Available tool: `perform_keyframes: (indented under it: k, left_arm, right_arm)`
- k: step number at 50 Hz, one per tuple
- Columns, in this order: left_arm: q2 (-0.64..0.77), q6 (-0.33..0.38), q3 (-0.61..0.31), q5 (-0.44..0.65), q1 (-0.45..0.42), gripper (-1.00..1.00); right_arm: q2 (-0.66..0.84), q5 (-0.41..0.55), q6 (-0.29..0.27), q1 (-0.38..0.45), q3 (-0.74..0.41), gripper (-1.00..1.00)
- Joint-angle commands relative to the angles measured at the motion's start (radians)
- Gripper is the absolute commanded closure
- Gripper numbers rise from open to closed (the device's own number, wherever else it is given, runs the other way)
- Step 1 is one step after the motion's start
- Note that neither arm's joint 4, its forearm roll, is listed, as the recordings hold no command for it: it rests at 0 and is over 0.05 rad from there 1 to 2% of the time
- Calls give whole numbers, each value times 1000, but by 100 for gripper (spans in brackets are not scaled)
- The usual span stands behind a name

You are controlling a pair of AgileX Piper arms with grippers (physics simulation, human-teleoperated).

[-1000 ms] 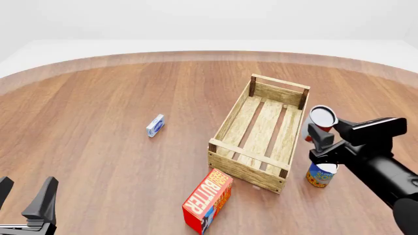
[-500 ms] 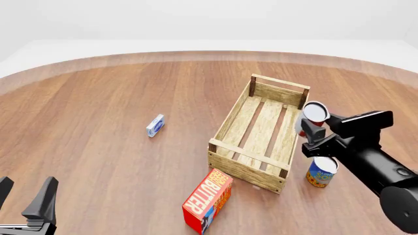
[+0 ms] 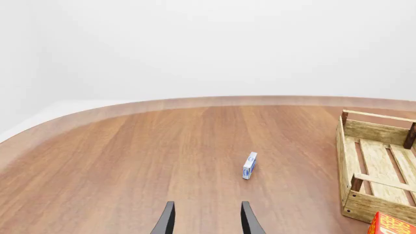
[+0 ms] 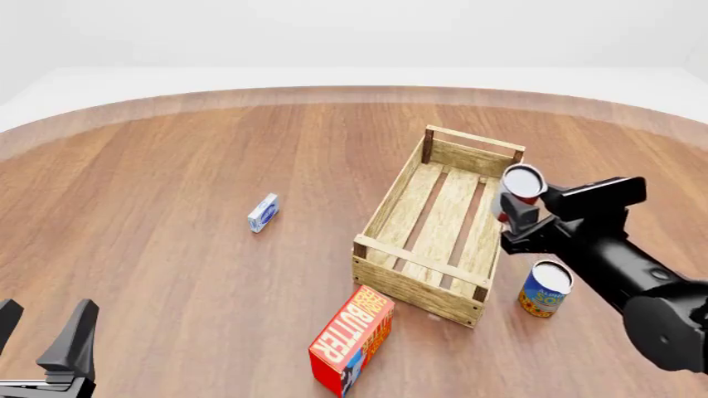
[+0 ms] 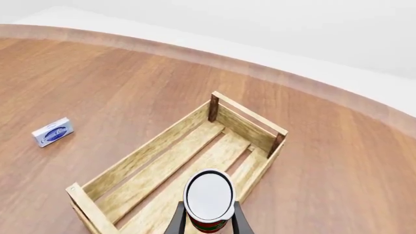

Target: Pick up the tomato sauce, and put it in the wooden tray.

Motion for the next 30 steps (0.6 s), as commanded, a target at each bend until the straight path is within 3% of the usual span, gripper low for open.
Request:
perform_keyframes:
  k: [1,30]
  left_arm:
    - [0,0,0,0,0,-100]
    - [0,0,0,0,0,-100]
  right_arm:
    - [45,-27,15,3,-21,100]
    - [186,-97,18,19,-81,100]
